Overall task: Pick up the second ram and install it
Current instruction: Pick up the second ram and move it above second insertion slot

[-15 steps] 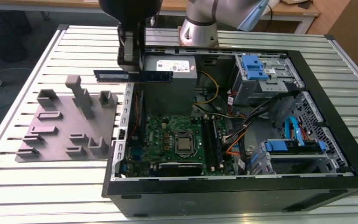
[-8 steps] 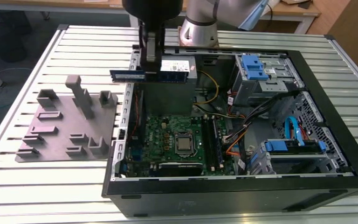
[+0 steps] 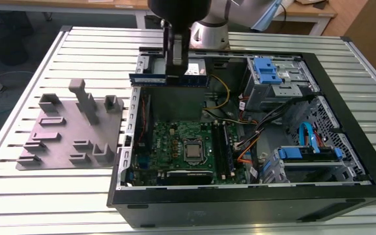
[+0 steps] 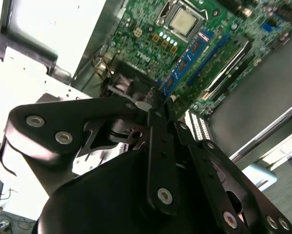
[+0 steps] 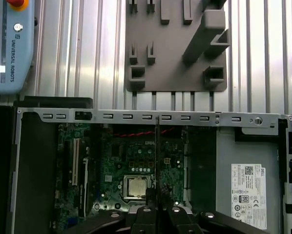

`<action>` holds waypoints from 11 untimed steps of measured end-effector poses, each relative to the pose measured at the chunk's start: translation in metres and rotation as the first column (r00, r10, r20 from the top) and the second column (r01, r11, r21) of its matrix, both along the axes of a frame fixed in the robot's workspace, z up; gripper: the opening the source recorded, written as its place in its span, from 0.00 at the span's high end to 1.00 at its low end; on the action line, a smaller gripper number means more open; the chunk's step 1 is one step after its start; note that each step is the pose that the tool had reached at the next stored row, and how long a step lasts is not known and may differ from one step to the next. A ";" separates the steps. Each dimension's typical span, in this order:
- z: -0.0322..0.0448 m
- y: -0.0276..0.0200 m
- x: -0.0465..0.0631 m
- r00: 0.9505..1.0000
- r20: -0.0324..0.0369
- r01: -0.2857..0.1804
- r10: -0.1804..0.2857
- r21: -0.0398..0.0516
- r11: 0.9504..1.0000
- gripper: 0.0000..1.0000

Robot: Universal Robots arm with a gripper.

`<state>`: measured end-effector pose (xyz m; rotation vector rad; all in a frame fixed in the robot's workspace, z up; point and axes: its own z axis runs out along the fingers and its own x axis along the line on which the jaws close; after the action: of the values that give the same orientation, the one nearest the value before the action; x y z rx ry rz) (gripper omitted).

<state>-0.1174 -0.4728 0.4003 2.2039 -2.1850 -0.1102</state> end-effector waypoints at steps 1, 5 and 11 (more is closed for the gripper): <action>0.0000 0.0000 0.003 1.000 0.000 0.000 0.000 0.000 1.000 0.89; -0.0001 0.0000 0.015 1.000 -0.002 0.000 0.000 0.000 1.000 0.89; -0.0003 0.0000 0.035 1.000 -0.006 0.000 0.000 0.000 1.000 0.89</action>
<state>-0.0819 -0.4728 0.4000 2.2008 -2.1820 -0.1166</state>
